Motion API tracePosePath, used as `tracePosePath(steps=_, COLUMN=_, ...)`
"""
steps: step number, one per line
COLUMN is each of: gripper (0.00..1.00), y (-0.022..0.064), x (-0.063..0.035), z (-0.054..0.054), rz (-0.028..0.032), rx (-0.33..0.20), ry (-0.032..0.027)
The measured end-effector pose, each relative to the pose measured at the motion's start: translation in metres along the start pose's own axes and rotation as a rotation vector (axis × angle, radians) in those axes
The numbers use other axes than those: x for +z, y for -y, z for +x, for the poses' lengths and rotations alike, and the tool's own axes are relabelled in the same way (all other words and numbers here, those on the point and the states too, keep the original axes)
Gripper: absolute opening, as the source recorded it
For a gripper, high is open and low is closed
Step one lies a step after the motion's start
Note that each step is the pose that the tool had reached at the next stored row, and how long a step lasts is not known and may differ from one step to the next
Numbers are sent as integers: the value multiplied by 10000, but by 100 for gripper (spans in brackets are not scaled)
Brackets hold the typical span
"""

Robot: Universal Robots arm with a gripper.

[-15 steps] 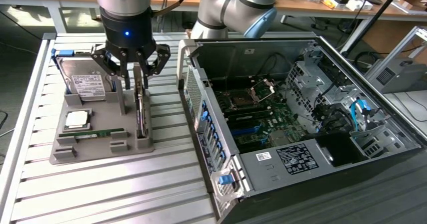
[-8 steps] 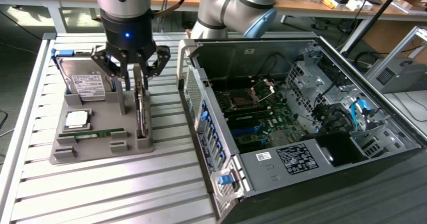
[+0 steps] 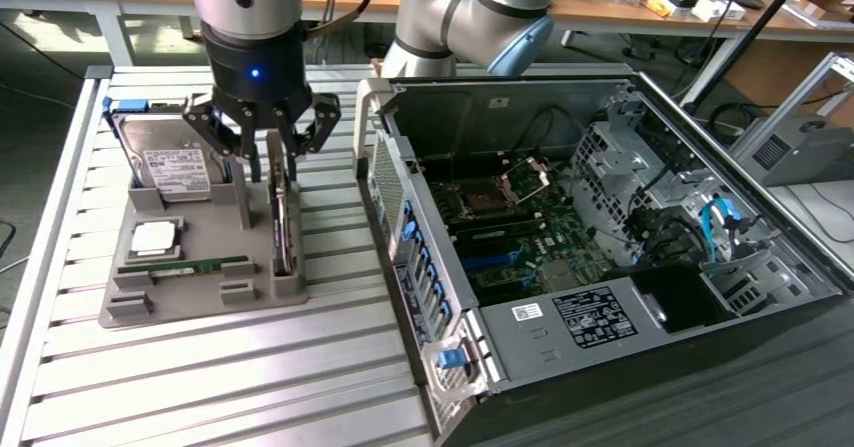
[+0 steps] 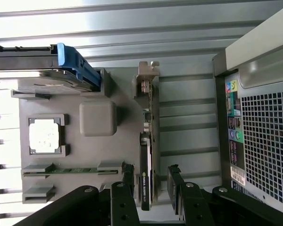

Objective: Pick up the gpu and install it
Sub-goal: 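Pick up the gpu and move the gpu toward the slot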

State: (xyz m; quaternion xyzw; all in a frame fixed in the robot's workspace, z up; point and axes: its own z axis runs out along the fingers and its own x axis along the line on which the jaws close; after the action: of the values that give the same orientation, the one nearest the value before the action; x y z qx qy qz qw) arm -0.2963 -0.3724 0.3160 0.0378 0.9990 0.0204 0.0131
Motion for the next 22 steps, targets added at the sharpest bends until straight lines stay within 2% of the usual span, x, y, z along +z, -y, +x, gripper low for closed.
tracePosePath(steps=22, gripper=42, y=4, x=87, z=2, rz=0, rx=0, ry=-1)
